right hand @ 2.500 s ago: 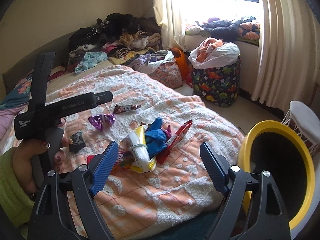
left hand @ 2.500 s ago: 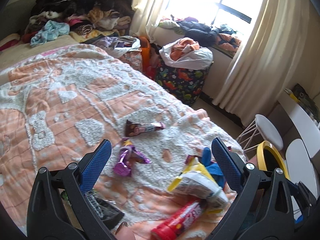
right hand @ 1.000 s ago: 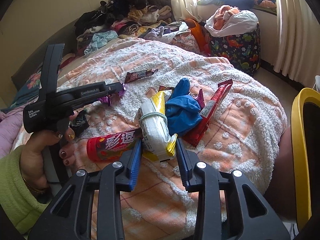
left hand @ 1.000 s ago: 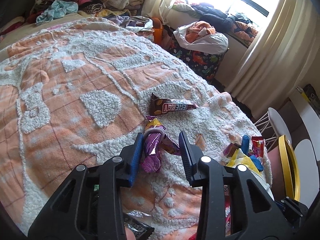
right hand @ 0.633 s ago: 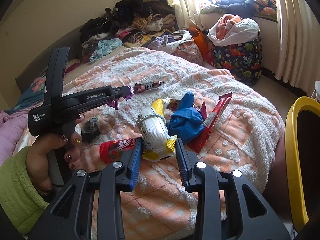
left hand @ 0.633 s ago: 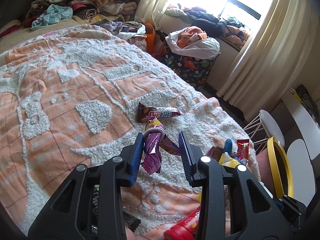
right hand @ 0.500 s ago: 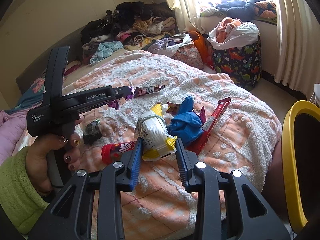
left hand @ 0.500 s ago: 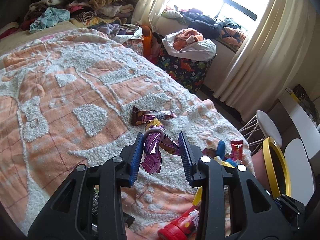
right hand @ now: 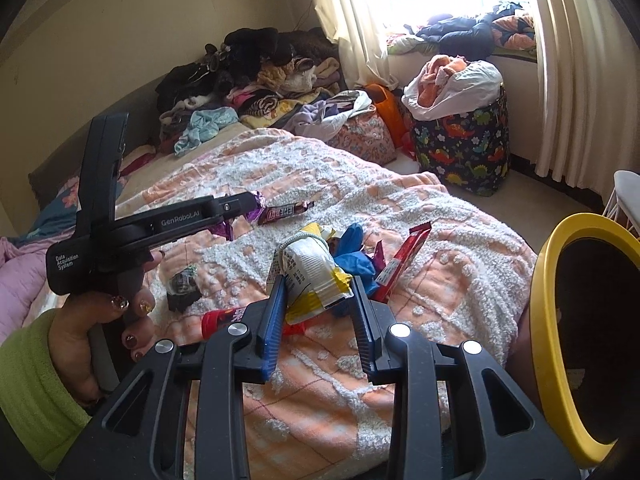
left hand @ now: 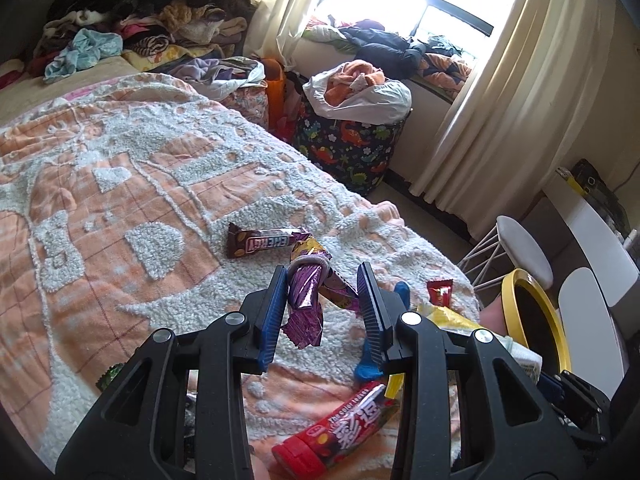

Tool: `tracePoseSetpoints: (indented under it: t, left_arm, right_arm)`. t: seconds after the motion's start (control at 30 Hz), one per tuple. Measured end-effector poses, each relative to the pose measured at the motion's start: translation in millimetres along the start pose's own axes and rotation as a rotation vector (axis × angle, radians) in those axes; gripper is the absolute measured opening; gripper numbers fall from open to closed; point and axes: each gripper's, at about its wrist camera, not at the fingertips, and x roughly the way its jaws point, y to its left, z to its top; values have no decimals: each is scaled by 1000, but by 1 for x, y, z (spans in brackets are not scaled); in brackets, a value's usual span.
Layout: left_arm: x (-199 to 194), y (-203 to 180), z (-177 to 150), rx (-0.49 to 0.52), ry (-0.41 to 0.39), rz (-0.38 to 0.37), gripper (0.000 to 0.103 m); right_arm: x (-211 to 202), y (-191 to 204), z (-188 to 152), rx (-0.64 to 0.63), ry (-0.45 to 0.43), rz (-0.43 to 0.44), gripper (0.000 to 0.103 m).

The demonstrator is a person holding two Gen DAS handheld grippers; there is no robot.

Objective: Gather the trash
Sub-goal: 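Grasp the purple wrapper with the left tool while the right tool grasps the white-yellow chips bag, then carry the purple wrapper and chips bag with both tools over the yellow bin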

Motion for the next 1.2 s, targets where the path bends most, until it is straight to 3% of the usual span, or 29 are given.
tracePoseSetpoints:
  t: [1.2]
  left_arm:
    - [1, -98, -18, 164, 40, -109, 29]
  right_arm:
    - [-67, -85, 12, 203, -174, -89, 30]
